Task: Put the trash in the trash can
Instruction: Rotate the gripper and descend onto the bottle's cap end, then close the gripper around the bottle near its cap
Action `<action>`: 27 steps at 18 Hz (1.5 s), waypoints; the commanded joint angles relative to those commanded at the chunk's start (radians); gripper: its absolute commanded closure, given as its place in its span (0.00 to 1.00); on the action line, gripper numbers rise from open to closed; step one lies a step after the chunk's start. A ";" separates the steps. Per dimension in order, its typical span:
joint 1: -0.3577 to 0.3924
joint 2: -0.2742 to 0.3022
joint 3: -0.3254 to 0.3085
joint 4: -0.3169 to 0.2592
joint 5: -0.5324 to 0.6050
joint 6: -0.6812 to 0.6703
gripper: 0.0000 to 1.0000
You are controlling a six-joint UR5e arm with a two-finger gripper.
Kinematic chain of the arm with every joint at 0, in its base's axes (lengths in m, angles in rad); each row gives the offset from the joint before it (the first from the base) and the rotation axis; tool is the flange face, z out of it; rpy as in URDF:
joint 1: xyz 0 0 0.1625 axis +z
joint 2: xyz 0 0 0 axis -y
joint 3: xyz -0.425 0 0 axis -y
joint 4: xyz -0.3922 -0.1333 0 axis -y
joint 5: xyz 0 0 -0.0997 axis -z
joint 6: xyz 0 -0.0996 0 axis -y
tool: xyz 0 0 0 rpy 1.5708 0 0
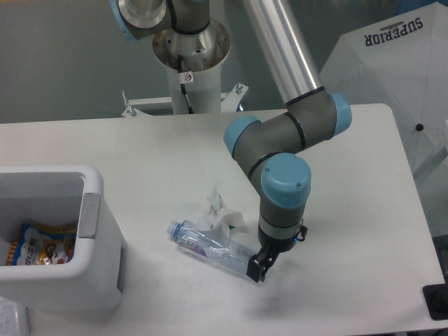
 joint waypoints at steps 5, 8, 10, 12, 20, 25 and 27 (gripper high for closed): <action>-0.031 -0.037 0.015 0.003 -0.011 -0.017 0.00; -0.034 -0.052 0.032 0.003 -0.002 -0.034 0.00; -0.035 -0.054 0.015 0.002 0.002 -0.029 0.00; -0.037 -0.060 0.015 0.003 0.012 -0.026 0.00; -0.060 -0.081 0.012 0.008 0.021 -0.031 0.00; -0.063 -0.097 0.012 0.008 0.028 -0.029 0.01; -0.063 -0.100 0.014 0.008 0.028 -0.029 0.04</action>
